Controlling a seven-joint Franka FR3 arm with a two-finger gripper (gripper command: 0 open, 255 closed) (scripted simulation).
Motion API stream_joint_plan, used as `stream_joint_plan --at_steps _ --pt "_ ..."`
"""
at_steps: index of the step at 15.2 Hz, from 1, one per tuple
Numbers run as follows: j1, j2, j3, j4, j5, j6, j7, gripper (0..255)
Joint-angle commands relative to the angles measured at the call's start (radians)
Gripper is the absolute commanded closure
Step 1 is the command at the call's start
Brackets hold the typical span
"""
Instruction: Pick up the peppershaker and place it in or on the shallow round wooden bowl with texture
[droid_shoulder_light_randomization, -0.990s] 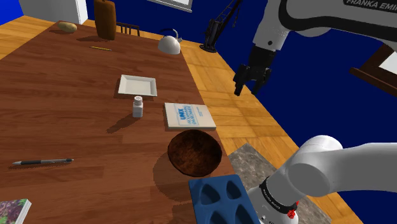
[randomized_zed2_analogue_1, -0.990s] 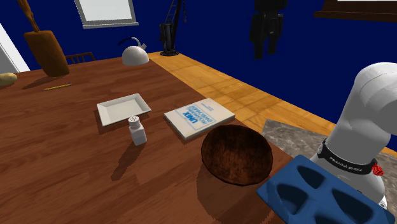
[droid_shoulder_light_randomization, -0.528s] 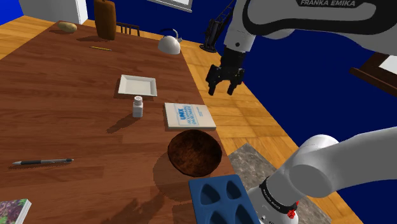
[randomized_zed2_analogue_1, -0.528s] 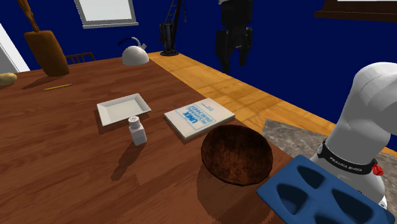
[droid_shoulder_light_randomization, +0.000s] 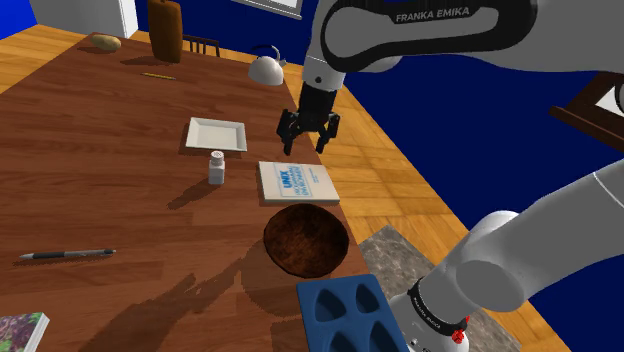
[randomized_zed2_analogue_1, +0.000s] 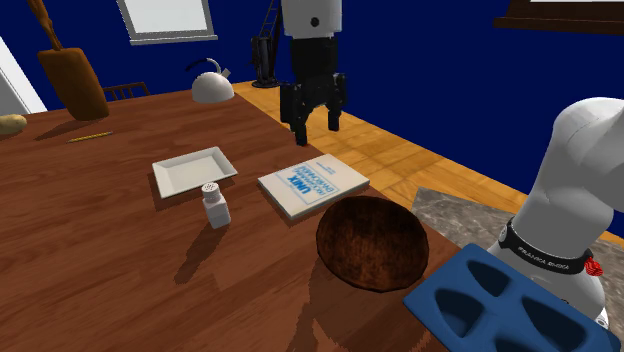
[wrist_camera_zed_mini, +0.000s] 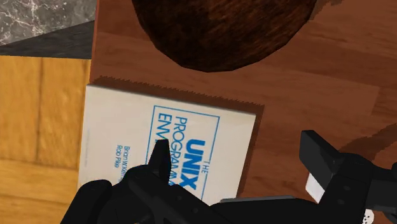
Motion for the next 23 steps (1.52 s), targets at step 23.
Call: stream_joint_plan --at_steps 23 --pt "0.13 0.676 0.076 0.52 -0.188 0.182 0.247 0"
